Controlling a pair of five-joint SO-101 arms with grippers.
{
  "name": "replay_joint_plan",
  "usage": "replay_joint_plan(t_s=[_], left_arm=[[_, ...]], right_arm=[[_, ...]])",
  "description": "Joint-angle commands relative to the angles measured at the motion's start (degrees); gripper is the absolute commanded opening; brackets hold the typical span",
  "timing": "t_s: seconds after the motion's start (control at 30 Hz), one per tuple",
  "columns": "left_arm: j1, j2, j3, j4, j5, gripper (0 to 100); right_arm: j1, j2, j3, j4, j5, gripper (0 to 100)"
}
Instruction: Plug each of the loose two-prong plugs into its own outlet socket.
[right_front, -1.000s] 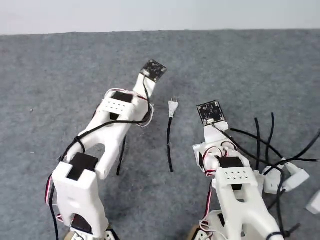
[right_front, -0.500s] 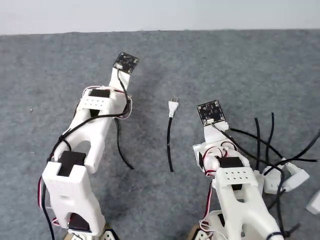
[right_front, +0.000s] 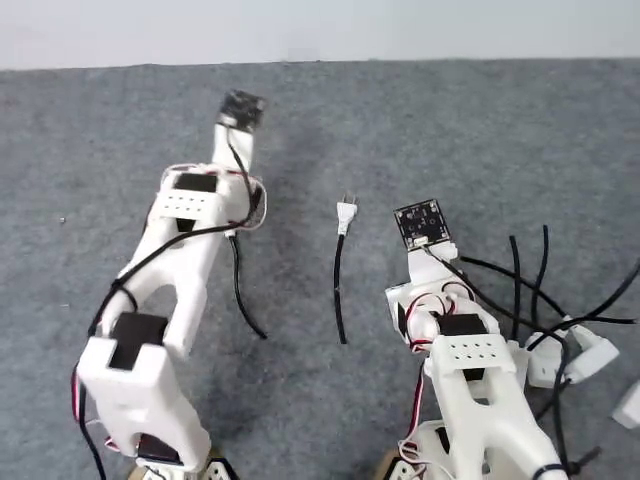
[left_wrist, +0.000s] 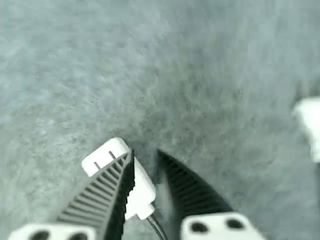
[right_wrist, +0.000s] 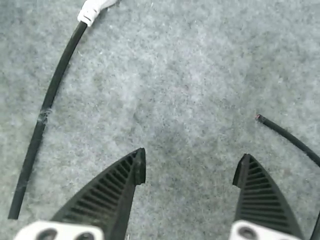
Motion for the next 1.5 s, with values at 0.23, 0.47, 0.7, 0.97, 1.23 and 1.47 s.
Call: replay_joint_plan(t_s=[0.23,0.47,0.7,0.97,1.23,1.47], left_arm=[[-5.36,-1.32,0.75,2.73,22.51,32],[-5.45,9.58,-6.64,3.25,22.77,32],[-5.45,15.56,-15.43,10.81,22.86,32],[-4.22,18.46,-18.51,12.84,22.77,23],[-3.25,20.04,-20.62,13.63,22.42,2],[-3.16,19.60,-20.53,19.69,22.77,1]], right_arm=[[-0.48,-1.27,-0.35,-1.19,0.88,28.4],[-0.48,-1.27,-0.35,-1.10,0.88,28.4],[-0.48,-1.27,-0.35,-1.10,0.88,28.4],[-0.48,-1.27,-0.35,-1.10,0.88,28.4],[-0.48,-1.27,-0.35,-1.19,0.88,28.4],[-0.31,-1.27,-0.35,-1.36,0.88,28.4]])
